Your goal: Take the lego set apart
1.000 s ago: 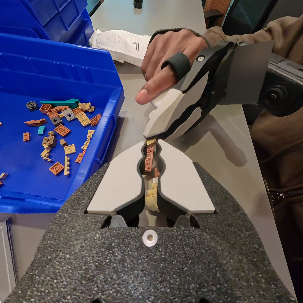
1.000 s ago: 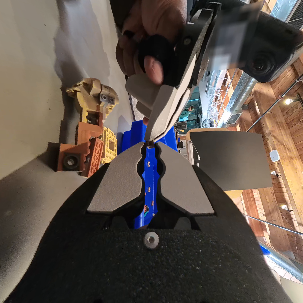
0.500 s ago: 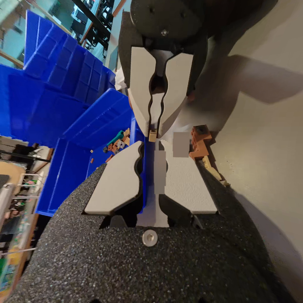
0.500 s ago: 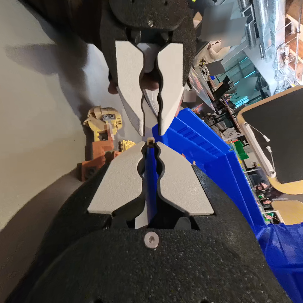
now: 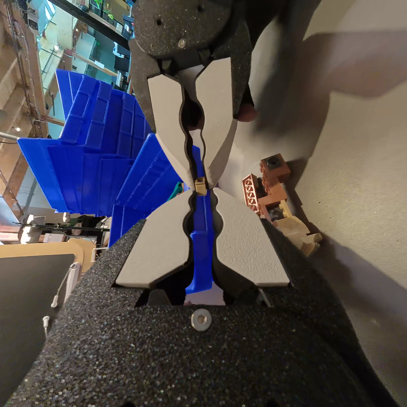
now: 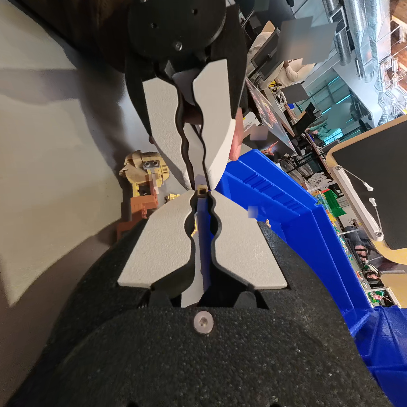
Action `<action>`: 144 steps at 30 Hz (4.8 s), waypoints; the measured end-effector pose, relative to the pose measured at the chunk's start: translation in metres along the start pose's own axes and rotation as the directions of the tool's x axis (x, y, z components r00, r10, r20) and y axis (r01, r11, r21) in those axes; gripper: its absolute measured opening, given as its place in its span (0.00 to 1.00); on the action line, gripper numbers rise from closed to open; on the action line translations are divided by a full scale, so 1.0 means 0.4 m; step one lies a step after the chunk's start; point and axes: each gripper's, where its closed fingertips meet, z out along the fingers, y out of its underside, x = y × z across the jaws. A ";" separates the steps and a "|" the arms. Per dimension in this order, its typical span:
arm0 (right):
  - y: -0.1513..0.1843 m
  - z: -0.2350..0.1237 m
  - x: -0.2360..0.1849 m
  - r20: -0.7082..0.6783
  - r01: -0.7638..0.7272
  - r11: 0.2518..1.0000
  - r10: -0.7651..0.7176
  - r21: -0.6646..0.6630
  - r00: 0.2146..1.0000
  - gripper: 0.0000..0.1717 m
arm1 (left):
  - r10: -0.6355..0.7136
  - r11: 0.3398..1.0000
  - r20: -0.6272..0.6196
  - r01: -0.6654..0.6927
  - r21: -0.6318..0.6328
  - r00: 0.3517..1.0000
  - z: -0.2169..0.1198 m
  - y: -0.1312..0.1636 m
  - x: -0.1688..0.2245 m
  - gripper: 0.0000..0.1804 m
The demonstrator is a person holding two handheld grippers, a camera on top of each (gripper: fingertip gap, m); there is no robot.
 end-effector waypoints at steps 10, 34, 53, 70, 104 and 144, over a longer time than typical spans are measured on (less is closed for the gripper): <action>-0.001 0.000 -0.016 0.038 0.037 0.999 -0.037 -0.001 0.999 0.05 | 0.115 0.993 -0.013 -0.115 -0.032 0.993 -0.005 0.000 0.012 0.04; 0.012 -0.016 0.005 0.038 0.023 1.000 -0.022 -0.022 0.999 0.05 | -0.049 0.998 -0.035 0.051 0.046 0.998 -0.032 -0.004 -0.014 0.00; 0.050 -0.006 0.029 -0.011 -0.022 0.996 0.022 -0.087 1.000 0.05 | -0.215 0.977 -0.002 0.215 -0.001 0.977 -0.033 0.055 -0.044 0.00; 0.184 -0.036 0.213 -0.478 -0.336 0.895 0.167 -0.294 0.862 0.11 | -0.229 0.973 -0.019 0.228 -0.045 0.973 -0.019 0.065 -0.028 0.00; 0.128 -0.005 -0.045 0.216 -0.319 0.902 0.386 -0.289 0.897 0.10 | -0.490 0.867 -0.233 0.496 -0.035 0.840 -0.001 0.047 0.037 0.11; -0.043 -0.020 0.110 0.336 -0.886 0.433 0.820 0.167 0.464 0.14 | -0.827 0.148 -0.508 0.965 0.216 0.240 -0.031 -0.011 -0.081 0.10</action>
